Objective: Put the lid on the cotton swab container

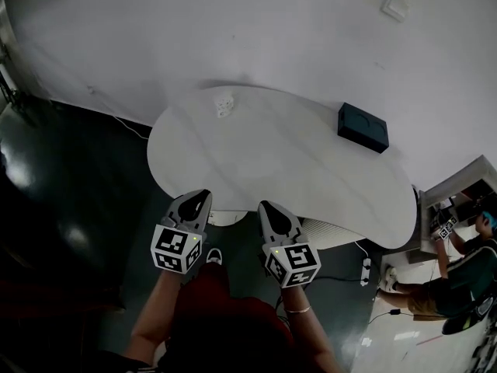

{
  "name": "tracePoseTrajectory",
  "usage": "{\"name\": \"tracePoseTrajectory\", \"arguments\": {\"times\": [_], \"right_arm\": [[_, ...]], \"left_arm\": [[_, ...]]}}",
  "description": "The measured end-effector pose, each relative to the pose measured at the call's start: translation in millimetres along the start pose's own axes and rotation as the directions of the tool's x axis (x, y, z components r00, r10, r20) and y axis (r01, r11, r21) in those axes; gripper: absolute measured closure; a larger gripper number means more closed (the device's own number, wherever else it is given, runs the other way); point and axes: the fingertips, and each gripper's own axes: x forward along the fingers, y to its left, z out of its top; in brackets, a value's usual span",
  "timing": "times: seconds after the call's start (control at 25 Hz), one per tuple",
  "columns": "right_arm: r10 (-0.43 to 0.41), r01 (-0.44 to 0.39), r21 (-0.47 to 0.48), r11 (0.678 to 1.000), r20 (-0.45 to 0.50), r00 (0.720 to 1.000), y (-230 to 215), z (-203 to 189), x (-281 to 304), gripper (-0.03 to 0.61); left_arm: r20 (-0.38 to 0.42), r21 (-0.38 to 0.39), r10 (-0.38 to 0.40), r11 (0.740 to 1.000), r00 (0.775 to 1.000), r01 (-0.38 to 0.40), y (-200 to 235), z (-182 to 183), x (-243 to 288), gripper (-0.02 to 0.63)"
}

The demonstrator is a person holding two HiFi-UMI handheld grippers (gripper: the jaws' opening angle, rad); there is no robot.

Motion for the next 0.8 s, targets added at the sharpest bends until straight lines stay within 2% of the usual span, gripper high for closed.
{"name": "tracePoseTrajectory", "arguments": {"times": [0.4,0.56,0.8], "right_arm": [[-0.044,0.045,0.023,0.999,-0.032,0.999,-10,17,90,0.563],[-0.07,0.071,0.02,0.997,-0.035,0.997,-11,18,114,0.563],[-0.096,0.097,0.012,0.995,-0.056,0.994,-15,21,134,0.563]], "left_arm": [[-0.027,-0.002,-0.022,1.0,0.999,0.022,83,12,56,0.581],[-0.029,0.015,-0.053,0.998,0.998,0.053,104,15,76,0.581],[-0.041,-0.002,-0.101,0.995,0.994,0.101,122,18,100,0.581]]}}
